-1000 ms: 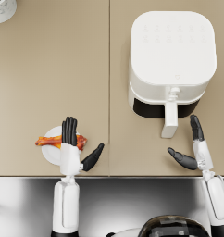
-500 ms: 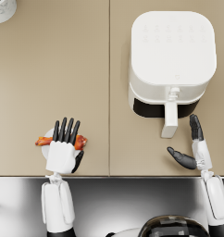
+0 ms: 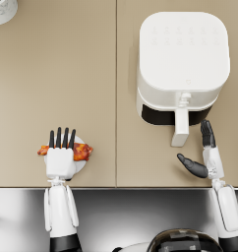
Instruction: Pick up the drumstick and place it into the air fryer
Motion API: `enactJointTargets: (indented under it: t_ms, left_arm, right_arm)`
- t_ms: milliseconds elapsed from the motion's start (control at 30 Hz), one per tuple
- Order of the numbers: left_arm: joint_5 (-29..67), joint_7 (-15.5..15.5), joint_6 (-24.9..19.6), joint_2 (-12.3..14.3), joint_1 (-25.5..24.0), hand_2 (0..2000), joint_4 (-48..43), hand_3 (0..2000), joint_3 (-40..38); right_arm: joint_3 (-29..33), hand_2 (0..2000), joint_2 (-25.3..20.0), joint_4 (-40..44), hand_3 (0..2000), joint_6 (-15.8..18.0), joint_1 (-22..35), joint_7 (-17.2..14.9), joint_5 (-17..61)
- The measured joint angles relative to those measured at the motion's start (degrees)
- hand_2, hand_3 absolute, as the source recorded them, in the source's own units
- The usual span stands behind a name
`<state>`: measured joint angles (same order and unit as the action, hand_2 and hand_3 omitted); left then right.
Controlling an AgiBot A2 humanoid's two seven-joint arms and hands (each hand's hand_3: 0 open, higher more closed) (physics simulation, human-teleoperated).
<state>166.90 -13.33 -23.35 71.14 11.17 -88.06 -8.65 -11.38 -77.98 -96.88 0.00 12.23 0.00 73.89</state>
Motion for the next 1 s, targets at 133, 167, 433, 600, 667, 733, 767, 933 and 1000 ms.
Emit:
enactJointTargets:
  t_ms: [133, 167, 433, 600, 667, 733, 767, 933, 1000]
  left_arm:
    - [0.36, 0.03, 2.84, -0.06, 1.37, 0, 3.17, 0, 0.97]
    - [0.41, 0.12, 3.43, -0.09, 1.73, 0, 3.88, 0, 1.38]
    - [0.32, -1.04, 4.76, -1.61, 7.8, 2000, 12.74, 2000, 5.9]
    - [0.36, 8.77, 13.13, -2.05, 6.98, 2000, 11.04, 2000, 8.05]
    - [0.42, 11.17, 15.27, -1.9, 6.27, 2000, 7.81, 2000, 7.94]
    - [-2.01, 12.38, 16.5, -1.78, 5.67, 2000, 4.06, 2000, 7.32]
    - [-4.51, 12.74, 16.87, -1.7, 5.53, 2000, 2.09, 2000, 7.08]
    - [-16.99, 13.52, 16.82, -1.26, 5.77, 2000, -4.65, 2000, 6.26]
    - [-21.98, 13.63, 16.52, -1.03, 6.42, 2000, -6.09, 2000, 6.39]
  right_arm:
    - [-0.05, 0, -0.61, 0.55, 0, 0.0, 0.33, 0.0, 0.0]
    - [-0.04, 0, -0.74, 0.59, 0, 0.0, 0.39, 0.0, 0.0]
    - [-0.28, 0, -1.74, 1.98, 0, 0.0, 0.66, 0.0, -0.01]
    - [-1.73, 0, -2.71, 9.89, 0, 0.0, 1.8, 0.0, -0.01]
    - [-2.33, 0, -3.21, 13.22, 0, 0.0, 2.55, 0.0, -0.01]
    - [-2.63, 0, -3.68, 15.91, 0, 0.0, 3.21, 0.0, -0.01]
    - [-2.69, 0, -3.88, 17.02, 0, 0.0, 3.5, 0.0, -0.01]
    - [-3.36, 0, -4.8, 21.63, 0, 0.0, 4.63, 0.0, -0.02]
    - [-4.01, 0, -5.2, 22.96, 0, 0.0, 5.17, 0.0, -0.02]
